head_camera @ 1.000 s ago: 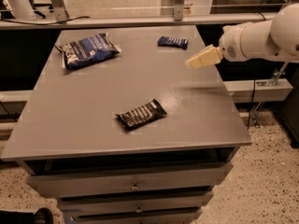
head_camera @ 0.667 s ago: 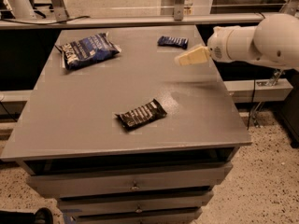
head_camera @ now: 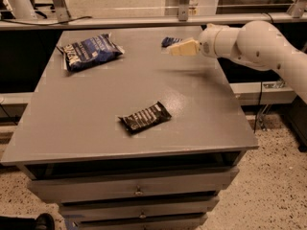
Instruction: Move rxbar blueberry near rxbar chocolate
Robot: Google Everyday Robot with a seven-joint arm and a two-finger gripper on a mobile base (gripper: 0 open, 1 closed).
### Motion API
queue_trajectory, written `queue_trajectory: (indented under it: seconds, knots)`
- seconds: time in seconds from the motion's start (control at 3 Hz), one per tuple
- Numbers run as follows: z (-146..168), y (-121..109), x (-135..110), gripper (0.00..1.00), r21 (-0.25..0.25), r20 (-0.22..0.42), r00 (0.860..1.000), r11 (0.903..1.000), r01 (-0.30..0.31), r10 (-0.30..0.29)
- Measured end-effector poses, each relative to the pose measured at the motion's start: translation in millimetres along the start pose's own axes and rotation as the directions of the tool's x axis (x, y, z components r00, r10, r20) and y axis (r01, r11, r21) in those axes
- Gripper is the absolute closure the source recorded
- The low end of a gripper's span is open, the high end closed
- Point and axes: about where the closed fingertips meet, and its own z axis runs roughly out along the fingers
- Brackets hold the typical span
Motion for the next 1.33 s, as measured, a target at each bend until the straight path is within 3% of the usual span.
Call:
queue_trajectory:
  seconds: [0.67,1.0,1.33]
  knots:
    - [40.9,-14.0,26.6,0.00,0.001,-0.011,0.998,0.9978,-0.066,0.066]
    - [46.8,-29.2,42.5,0.00,0.020,-0.023,0.997,0.9967,-0.078,0.079]
    - [49.9,-44.0,52.0,0.18,0.039,-0.027,0.996,0.9961,-0.079,0.080]
